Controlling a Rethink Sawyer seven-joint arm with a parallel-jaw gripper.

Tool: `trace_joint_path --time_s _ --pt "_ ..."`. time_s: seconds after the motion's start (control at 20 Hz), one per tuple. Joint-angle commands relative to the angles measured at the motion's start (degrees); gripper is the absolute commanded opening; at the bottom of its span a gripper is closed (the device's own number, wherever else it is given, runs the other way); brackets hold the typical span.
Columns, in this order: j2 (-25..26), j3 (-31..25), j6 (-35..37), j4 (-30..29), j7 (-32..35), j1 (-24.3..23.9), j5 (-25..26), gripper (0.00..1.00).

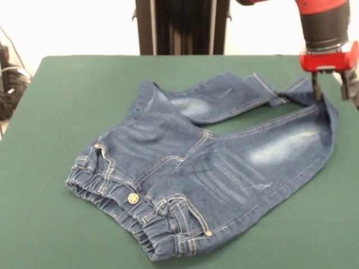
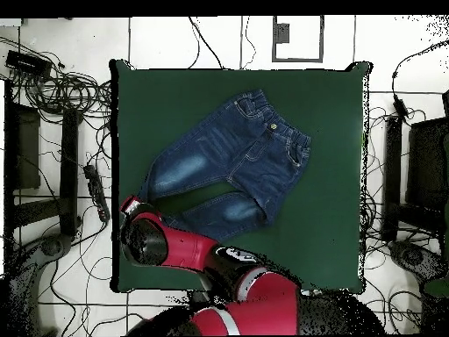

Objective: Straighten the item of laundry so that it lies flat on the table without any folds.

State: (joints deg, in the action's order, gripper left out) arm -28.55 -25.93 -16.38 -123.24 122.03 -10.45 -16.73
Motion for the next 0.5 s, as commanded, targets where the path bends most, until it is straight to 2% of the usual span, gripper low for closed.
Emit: trace_joint_path --time_s 0.05,0.5 --pt "2.81 -3.17 -0.02 4.01 14.24 -0.61 -1.98 1.00" --pt "5.01 -0.35 -2.72 8.30 15.69 4.02 -6.77 1.00"
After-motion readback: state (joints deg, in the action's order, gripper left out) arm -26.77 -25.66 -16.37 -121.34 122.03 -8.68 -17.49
